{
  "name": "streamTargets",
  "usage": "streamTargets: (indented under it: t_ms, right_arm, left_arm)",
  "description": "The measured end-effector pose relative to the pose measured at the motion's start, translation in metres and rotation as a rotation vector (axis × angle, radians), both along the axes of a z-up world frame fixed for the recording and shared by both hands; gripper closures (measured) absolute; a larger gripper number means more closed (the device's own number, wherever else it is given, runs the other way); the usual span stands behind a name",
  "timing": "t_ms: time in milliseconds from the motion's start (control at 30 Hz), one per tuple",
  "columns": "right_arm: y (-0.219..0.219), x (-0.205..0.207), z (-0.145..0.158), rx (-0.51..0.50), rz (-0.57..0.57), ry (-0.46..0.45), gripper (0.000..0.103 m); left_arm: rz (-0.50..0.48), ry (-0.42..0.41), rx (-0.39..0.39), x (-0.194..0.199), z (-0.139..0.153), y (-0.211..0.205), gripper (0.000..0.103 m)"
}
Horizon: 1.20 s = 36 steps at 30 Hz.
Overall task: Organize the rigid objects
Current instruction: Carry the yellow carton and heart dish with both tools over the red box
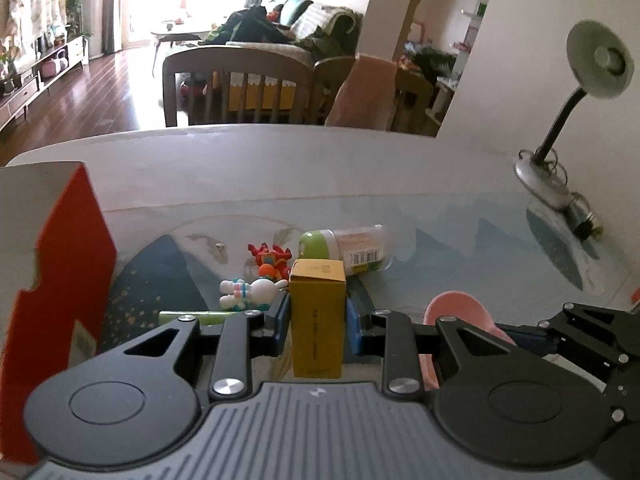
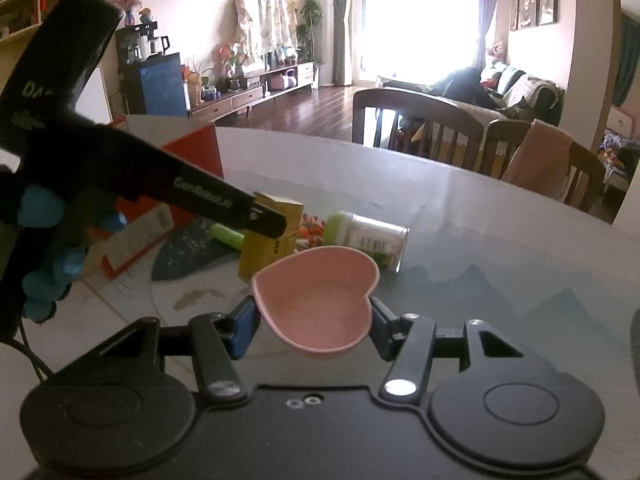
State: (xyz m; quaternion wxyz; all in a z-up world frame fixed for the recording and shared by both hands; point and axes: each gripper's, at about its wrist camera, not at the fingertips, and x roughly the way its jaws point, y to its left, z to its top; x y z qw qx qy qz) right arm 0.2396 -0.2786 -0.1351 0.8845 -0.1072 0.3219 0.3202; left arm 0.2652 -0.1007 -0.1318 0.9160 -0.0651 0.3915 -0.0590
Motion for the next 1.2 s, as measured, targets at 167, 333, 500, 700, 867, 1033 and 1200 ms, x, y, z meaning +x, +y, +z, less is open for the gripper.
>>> streamTargets:
  t_ms: [167, 333, 500, 700, 867, 1033, 1200]
  right_arm:
    - [0.006, -0.014, 0.024, 0.006, -0.005, -0.012, 0.047]
    - [0.015, -0.026, 0.047, 0.016, -0.006, -0.024, 0.047]
    - [0.034, -0.035, 0.068, 0.03, 0.002, -0.038, 0.047]
    - [0.066, -0.046, 0.085, 0.042, 0.026, -0.066, 0.047]
    - [0.097, -0.052, 0.097, 0.05, 0.038, -0.077, 0.047]
    - [0.131, -0.058, 0.104, 0.046, 0.052, -0.097, 0.047]
    - [0.159, -0.06, 0.106, 0.054, 0.06, -0.092, 0.047]
  left_arm:
    - [0.002, -0.017, -0.016, -0.019, 0.021, 0.009, 0.075]
    - [-0.009, -0.033, -0.027, -0.039, 0.047, 0.022, 0.075]
    - [-0.014, -0.053, -0.038, -0.059, 0.071, 0.042, 0.075]
    - [-0.006, -0.071, -0.031, -0.078, 0.093, 0.074, 0.075]
    - [0.004, -0.085, -0.02, -0.09, 0.108, 0.107, 0.075]
    - [0.027, -0.093, -0.017, -0.098, 0.118, 0.142, 0.075]
    - [0.046, -0.103, -0.005, -0.105, 0.126, 0.182, 0.075]
